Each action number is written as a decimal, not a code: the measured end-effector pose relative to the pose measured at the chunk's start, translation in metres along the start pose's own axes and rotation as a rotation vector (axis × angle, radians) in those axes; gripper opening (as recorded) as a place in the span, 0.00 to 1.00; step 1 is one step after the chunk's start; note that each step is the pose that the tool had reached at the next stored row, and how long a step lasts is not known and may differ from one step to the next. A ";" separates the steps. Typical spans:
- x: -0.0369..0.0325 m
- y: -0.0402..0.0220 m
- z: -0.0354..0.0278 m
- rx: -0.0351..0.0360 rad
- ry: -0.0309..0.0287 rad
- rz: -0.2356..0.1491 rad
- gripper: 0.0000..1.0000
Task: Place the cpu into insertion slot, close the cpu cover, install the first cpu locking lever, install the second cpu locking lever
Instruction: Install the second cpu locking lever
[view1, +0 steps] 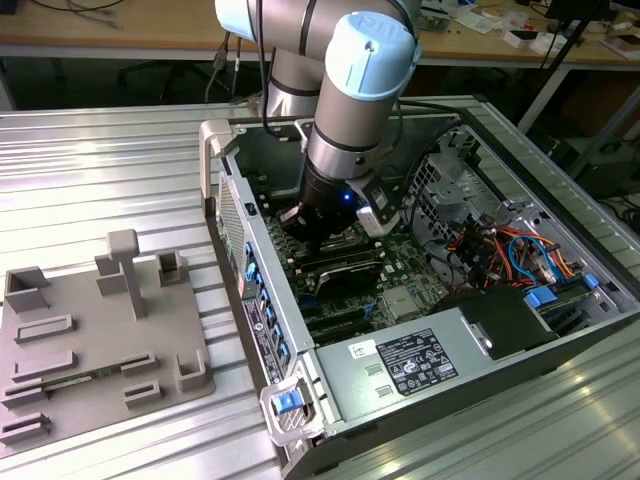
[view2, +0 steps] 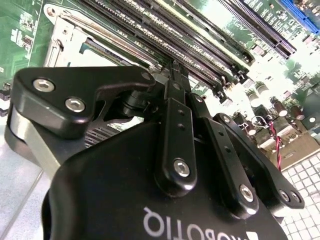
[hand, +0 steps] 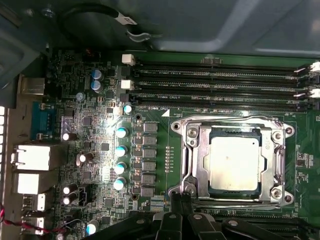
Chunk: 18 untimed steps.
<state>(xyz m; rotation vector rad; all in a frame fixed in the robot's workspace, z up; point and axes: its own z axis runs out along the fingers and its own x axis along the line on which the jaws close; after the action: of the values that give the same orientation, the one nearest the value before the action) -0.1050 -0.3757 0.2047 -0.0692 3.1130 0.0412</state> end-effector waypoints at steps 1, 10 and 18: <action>0.0000 0.0000 -0.0006 0.0002 0.0001 0.000 0.11; -0.0001 0.0035 -0.0002 -0.0015 -0.0003 0.000 0.11; 0.0009 0.0041 0.0070 -0.0063 0.0003 -0.004 0.11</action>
<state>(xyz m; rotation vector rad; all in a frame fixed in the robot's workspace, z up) -0.1059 -0.3715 0.1977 -0.0760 3.1131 0.0509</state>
